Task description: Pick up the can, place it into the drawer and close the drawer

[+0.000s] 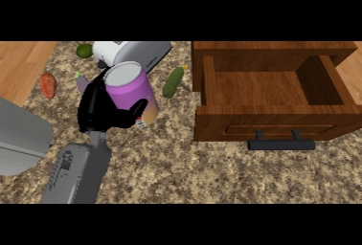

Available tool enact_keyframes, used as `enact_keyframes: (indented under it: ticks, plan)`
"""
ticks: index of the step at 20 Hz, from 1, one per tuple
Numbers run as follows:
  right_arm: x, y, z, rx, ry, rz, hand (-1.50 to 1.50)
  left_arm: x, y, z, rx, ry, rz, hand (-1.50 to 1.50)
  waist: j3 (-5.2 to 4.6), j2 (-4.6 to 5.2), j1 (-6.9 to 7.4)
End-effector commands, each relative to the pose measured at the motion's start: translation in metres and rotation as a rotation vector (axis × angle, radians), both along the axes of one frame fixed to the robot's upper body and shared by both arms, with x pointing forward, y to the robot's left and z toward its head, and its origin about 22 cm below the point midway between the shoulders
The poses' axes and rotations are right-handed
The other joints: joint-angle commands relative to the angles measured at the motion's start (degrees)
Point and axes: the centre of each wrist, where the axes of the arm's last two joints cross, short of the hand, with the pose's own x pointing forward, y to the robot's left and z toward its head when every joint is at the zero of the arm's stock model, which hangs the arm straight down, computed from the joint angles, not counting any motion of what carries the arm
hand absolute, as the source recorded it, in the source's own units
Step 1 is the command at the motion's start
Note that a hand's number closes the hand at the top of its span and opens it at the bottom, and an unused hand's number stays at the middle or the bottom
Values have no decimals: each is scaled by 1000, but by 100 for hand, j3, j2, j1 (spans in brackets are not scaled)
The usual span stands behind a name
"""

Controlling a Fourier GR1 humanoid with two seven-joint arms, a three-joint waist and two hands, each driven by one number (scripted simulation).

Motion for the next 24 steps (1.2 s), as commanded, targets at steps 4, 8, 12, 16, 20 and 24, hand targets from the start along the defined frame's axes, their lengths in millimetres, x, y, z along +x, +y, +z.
enact_keyframes:
  ticks: [4,8,12,16,20,24]
  plan:
    - [10,6,2,5,-7,10,-150,34,-15,43,32,-27,0,150,-2,16,-29]
    - [7,3,-4,3,0,-3,-150,18,-53,78,44,-34,-8,150,1,3,-14]
    - [5,-7,-13,14,-9,11,-150,41,-67,101,50,-30,-16,150,2,9,-51]
    - [18,3,-3,22,-4,18,-150,45,-99,100,68,-39,-24,150,-1,15,-66]
    - [4,5,8,-7,-20,28,-150,51,-112,103,76,-19,-29,150,-1,12,-87]
    - [16,-2,1,21,-11,27,-150,71,-125,117,68,-48,-23,150,0,27,-103]
